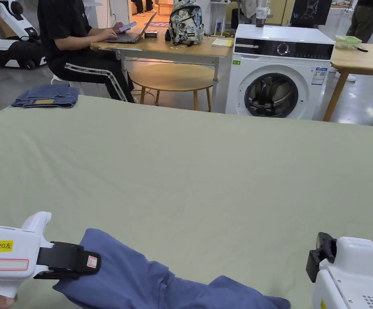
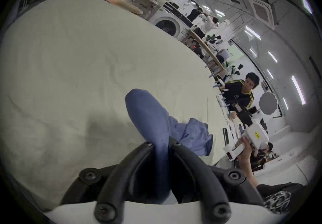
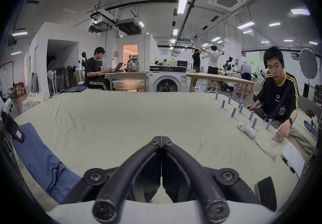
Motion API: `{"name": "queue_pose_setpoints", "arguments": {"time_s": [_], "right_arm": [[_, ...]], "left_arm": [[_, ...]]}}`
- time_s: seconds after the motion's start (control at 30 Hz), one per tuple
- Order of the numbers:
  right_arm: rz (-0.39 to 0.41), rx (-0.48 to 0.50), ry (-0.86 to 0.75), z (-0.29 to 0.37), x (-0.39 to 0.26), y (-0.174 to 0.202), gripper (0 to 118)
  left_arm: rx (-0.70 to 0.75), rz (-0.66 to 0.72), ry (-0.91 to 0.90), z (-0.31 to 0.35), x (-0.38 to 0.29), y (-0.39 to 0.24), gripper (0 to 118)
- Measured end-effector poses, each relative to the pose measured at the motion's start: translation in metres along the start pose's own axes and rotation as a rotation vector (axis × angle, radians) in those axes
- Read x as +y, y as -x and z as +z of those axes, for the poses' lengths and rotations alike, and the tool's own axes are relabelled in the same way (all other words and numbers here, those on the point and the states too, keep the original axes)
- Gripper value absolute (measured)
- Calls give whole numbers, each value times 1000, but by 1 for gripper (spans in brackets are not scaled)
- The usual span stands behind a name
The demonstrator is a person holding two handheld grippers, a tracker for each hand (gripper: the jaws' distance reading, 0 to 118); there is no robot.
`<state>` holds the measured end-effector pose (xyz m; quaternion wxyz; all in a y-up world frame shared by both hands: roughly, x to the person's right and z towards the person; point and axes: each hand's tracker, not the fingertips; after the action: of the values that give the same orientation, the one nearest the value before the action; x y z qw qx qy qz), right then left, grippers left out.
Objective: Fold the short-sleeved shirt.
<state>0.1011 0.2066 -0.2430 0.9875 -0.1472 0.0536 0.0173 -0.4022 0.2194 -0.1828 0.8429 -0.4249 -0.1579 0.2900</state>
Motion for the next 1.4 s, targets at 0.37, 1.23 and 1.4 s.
{"name": "queue_pose_setpoints", "arguments": {"time_s": [0.37,1.23,1.4], "right_arm": [[-6,0,4,2,-2,-3,0],[-29,-52,42,7,-12,-32,0],[-35,-48,44,8,-13,-32,0]], "left_arm": [[-122,-132,98,-53,-4,-91,6],[-73,-150,361,-236,-64,-183,46],[-108,-124,258,-212,-44,-169,45]]}}
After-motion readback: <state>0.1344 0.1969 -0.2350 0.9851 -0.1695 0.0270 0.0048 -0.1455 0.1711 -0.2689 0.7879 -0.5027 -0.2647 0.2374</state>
